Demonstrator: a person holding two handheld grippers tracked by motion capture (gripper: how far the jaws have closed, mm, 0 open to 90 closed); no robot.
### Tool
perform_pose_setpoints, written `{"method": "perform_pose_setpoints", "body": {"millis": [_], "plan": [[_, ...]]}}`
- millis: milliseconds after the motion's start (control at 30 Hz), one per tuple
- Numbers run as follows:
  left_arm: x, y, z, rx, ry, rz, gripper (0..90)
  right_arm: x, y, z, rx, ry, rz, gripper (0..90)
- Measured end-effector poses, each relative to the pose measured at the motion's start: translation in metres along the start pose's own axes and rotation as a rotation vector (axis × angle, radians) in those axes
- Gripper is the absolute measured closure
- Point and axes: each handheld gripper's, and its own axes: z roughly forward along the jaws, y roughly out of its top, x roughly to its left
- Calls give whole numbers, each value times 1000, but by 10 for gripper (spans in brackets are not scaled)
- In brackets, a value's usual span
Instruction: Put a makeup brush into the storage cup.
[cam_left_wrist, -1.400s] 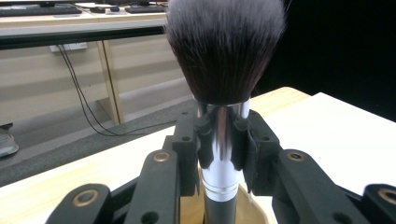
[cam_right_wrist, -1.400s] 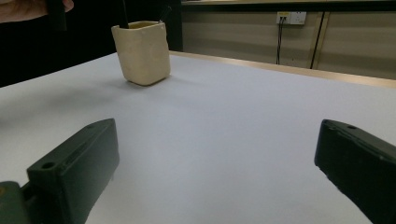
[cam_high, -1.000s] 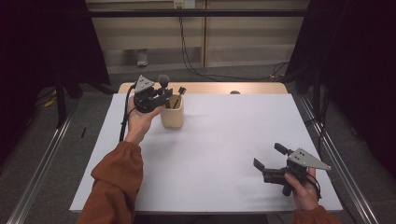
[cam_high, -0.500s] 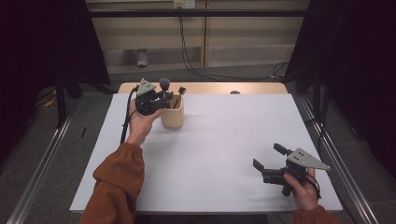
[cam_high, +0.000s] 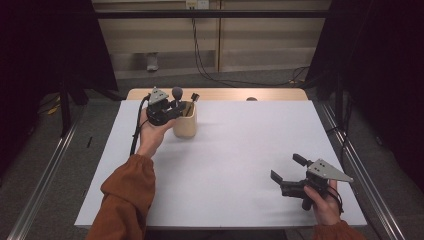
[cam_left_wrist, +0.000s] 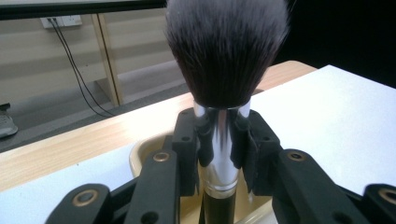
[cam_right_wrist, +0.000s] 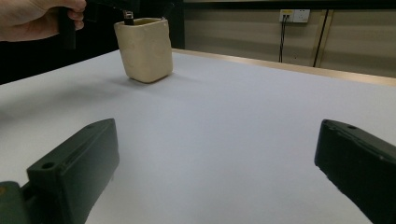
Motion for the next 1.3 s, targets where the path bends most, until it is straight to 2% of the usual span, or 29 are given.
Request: {"method": "perform_pose_setpoints", "body": {"millis": [167,400,467,567,633,867,1033,1133,1300], "plan": [[1,-5,2,17,0,-11,701,0,0,0,1,0,0,0],[1,-7,3,21,3,-15,699,0,0,0,2,2,-1,0],[2,-8,3,17,3,-28,680,0,0,0,2,3,-2,0],[0,-9,3,15,6,-23,606,0,0,0,3,5,-2,0],[0,-9,3,18,25,-19,542,0,0,0,4,5,-4,0],[1,-8,1,-1,74,-34,248,0,0,0,1,5,-2,0],[2,-8,-3,-8,94,-24,146,0,0,0,0,6,-2,0],[4,-8,-4,-11,97,-40,80,-1,-1,1,1,8,-5,0],[5,-8,-6,-23,71,-55,19,-3,-1,1,1,6,0,0]]}}
